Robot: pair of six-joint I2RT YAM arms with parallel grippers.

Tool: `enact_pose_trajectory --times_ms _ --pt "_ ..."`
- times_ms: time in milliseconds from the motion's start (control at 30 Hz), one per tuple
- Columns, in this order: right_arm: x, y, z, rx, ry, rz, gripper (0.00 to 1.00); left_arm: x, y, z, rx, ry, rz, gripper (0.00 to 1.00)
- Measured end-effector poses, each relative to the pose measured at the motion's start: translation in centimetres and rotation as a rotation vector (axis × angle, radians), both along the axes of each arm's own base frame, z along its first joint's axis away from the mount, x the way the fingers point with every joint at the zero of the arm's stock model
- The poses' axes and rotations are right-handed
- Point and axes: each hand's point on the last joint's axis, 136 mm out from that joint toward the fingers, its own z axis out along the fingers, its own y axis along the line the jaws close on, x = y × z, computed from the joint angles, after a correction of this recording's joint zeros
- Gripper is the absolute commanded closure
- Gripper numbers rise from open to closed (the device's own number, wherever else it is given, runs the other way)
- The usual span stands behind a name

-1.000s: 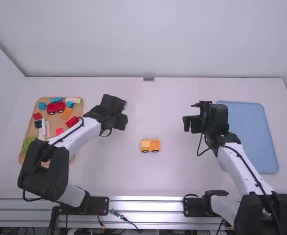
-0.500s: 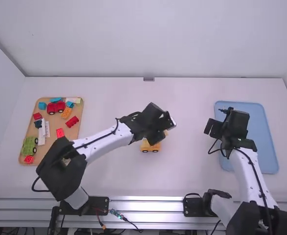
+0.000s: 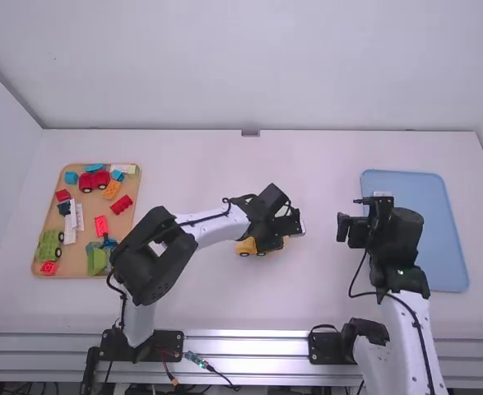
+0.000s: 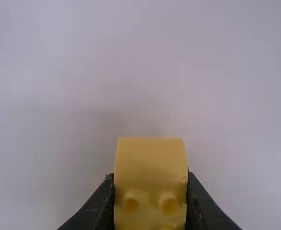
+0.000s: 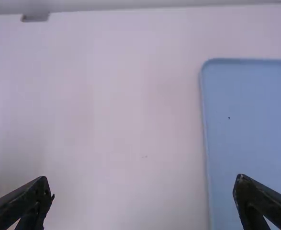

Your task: Assemble lego blocks to make yellow taxi

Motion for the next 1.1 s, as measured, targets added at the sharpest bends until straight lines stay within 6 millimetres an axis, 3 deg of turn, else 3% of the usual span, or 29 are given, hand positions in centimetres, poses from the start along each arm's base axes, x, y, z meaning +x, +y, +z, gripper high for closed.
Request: enact_pose_trajectory --times_ms 300,567,867,1100 --pt "-1.9 0.9 1.5 -0.005 -0.111 0.028 0.0 -1.7 -3.6 0.3 -0.034 -0.083 -0.119 0.99" --pt "-2.6 1.6 2.7 0.003 -0.157 0.062 0.0 -0.9 -3.4 -2.5 0.027 -0.099 -0.1 0.99" --pt "-2.5 1.8 2.4 0.014 -0.145 0.075 0.0 0.4 -4.5 -1.1 0.001 -0.14 -0.092 0.98" --pt "-2.6 1.9 2.5 0.008 -0.151 0.078 0.0 0.5 -4.5 -1.1 0.001 -0.141 -0.092 0.78"
